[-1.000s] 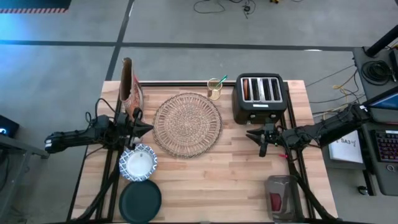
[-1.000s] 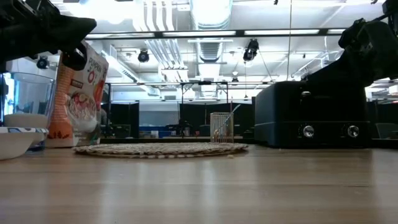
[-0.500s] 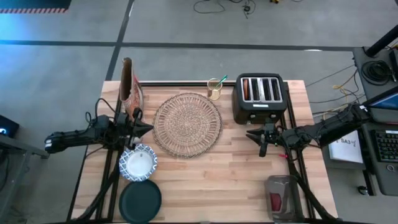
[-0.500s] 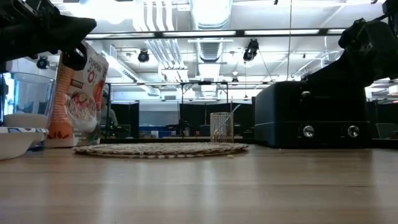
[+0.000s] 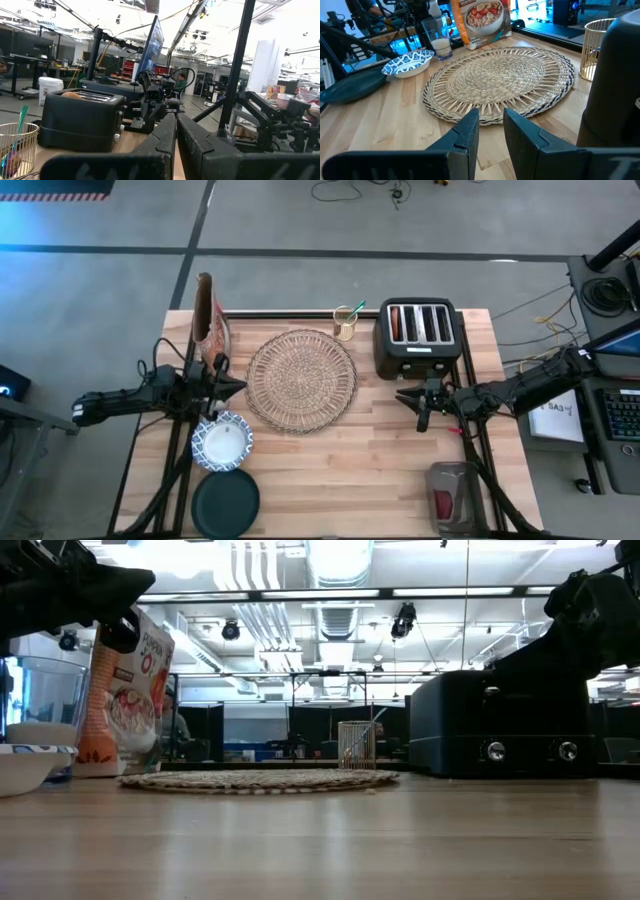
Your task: Arrange a breakfast setting
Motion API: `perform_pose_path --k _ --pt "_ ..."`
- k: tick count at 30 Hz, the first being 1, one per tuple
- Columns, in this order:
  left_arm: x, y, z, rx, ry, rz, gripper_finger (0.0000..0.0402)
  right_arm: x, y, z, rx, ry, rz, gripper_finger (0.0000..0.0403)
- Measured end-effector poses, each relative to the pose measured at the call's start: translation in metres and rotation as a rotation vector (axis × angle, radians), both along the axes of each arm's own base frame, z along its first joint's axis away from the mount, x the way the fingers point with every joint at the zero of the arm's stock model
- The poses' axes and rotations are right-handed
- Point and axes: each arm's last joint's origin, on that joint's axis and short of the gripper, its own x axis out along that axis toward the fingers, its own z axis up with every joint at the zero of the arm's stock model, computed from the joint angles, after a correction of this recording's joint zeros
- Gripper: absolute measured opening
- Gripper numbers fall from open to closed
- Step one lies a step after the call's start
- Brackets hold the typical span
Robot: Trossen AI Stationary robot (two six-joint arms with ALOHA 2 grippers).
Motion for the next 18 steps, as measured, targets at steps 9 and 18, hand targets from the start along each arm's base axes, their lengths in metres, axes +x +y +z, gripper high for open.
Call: perform_pose_path --k 9,18 --pt "-0.0005 0.0007 0.0017 -0.005 -0.02 0.026 0.0 0.0 0.0 0.0 0.0 0.0 0.0 0.0079" --pt "-0.0006 0.0007 0.0021 -0.023 -0.023 0.021 0.0 0.0 0.0 0.0 0.0 0.0 0.0 0.0079"
